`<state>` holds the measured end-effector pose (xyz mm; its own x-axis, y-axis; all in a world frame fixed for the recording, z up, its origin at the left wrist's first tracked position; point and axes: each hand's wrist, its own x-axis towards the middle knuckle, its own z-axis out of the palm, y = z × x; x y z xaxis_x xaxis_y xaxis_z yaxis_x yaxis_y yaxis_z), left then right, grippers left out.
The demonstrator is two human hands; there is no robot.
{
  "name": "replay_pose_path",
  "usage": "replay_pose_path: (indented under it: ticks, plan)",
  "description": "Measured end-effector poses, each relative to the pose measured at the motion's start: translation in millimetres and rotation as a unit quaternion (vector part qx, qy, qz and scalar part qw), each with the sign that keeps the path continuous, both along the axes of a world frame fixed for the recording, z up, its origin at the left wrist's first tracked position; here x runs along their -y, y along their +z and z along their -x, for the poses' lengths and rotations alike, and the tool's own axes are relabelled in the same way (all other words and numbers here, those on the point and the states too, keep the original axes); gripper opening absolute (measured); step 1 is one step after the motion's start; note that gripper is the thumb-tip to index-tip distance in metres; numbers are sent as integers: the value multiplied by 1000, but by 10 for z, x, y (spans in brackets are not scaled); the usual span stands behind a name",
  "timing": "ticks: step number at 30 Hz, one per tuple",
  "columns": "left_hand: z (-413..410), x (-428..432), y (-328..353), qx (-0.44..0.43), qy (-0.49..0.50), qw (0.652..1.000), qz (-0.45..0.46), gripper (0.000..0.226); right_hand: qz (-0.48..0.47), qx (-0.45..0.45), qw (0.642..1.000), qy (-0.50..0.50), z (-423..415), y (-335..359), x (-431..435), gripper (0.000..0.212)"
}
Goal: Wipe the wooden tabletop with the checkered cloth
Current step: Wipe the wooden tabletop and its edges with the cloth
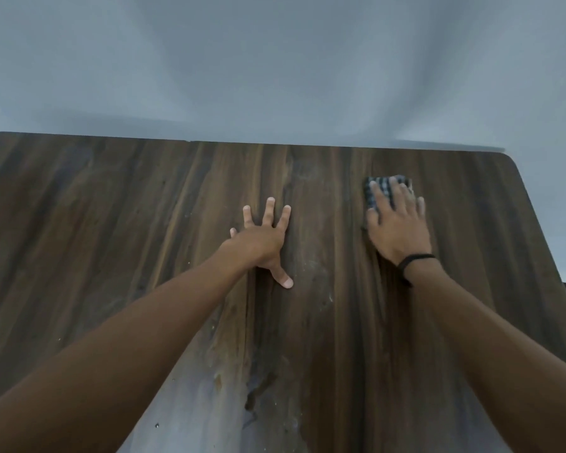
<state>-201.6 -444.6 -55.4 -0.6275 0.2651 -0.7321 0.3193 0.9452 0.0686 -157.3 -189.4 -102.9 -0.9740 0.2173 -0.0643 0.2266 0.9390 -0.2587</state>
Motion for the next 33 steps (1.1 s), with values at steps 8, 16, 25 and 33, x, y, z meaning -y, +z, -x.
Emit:
replay_pose_path:
  ticks: [8,16,25,33]
  plan:
    - [27,-92,29,7,2,1000,29,154,9,5,1000,-19,329,15,-68,59]
    - [61,-158,9,13,14,999,45,156,13,11,1000,8,653,2,-42,58]
    - [88,-241,19,21,22,998,62,159,9,15,1000,23,940,-10,99,58]
    - [90,-227,-12,22,25,998,52,159,-4,-9,997,76,976,-76,167,57]
